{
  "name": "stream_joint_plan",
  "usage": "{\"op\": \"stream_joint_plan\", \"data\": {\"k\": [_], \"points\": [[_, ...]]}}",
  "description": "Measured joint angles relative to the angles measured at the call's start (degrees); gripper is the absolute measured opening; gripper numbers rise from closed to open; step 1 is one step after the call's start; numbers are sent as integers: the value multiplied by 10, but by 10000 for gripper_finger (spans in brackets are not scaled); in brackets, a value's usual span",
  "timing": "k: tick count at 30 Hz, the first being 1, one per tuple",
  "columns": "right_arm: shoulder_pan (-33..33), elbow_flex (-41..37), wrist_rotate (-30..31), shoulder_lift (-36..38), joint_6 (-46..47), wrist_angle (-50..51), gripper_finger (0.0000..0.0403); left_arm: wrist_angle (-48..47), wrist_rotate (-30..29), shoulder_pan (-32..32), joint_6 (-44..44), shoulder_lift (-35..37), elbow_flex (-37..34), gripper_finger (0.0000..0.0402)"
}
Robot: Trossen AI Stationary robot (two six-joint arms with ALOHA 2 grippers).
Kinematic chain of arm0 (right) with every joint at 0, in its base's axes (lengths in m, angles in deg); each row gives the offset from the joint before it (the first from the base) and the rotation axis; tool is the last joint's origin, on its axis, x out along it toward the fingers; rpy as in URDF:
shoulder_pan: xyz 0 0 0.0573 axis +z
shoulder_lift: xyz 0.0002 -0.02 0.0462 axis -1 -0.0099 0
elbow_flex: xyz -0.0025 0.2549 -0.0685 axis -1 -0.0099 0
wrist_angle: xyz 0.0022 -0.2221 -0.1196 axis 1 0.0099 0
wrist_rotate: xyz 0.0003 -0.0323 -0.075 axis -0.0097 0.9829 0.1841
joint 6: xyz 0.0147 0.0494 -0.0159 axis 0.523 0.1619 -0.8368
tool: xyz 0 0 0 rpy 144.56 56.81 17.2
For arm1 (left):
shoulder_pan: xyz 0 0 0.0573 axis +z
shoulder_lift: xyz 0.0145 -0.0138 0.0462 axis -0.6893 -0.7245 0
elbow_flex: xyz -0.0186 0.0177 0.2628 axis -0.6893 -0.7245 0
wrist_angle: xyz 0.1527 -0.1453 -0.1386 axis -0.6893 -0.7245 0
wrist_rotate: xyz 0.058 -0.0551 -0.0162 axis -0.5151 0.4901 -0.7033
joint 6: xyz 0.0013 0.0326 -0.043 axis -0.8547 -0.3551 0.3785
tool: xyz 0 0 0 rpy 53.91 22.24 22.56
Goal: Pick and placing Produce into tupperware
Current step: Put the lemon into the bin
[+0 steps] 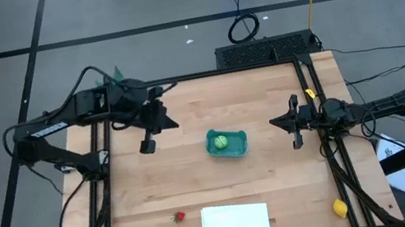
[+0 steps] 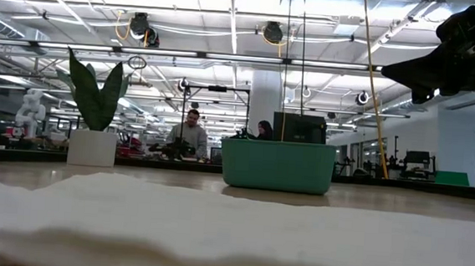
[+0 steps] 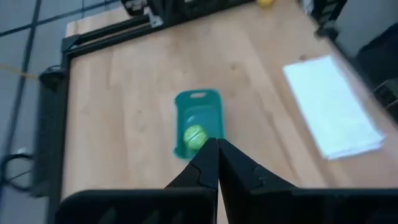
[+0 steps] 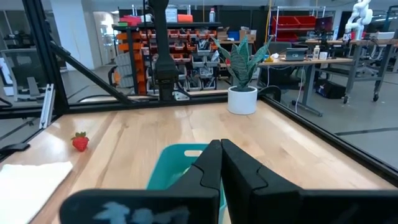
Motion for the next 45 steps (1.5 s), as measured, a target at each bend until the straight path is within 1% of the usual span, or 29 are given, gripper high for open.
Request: {"op": "stream_joint_plan", "data": {"k": [4, 9, 12, 14, 20, 25, 28, 32, 37, 39, 43, 45], "points": [[0, 0, 0, 0, 4, 0, 0, 28, 12, 26, 38, 13, -27, 8], [0, 0, 0, -1, 9, 1, 0, 37, 23, 63, 71, 29, -46, 2], [0, 0, 0, -1, 16, 3, 0, 69, 51, 70, 90, 50, -65, 8], [0, 0, 0, -1, 19, 4, 0, 66, 56, 72, 95, 65, -75, 9], [0, 0, 0, -1, 19, 4, 0, 113, 50, 69, 109, 139, -130, 2], [0, 0, 0, -1, 19, 4, 0, 185, -4, 78, 170, 211, -197, 4], [0, 0, 0, -1, 19, 4, 0, 226, -6, 88, 199, 244, -238, 2], [0, 0, 0, -1, 19, 4, 0, 269, 10, 94, 219, 267, -287, 5], [0, 0, 0, -1, 19, 4, 0, 301, 11, 100, 235, 269, -326, 2], [0, 0, 0, -1, 19, 4, 0, 339, 25, 100, 237, 269, -345, 4], [0, 0, 0, -1, 19, 4, 0, 481, 102, 87, 253, 269, -407, 2], [0, 0, 0, -1, 19, 4, 0, 545, 119, 75, 257, 269, -436, 2]]}}
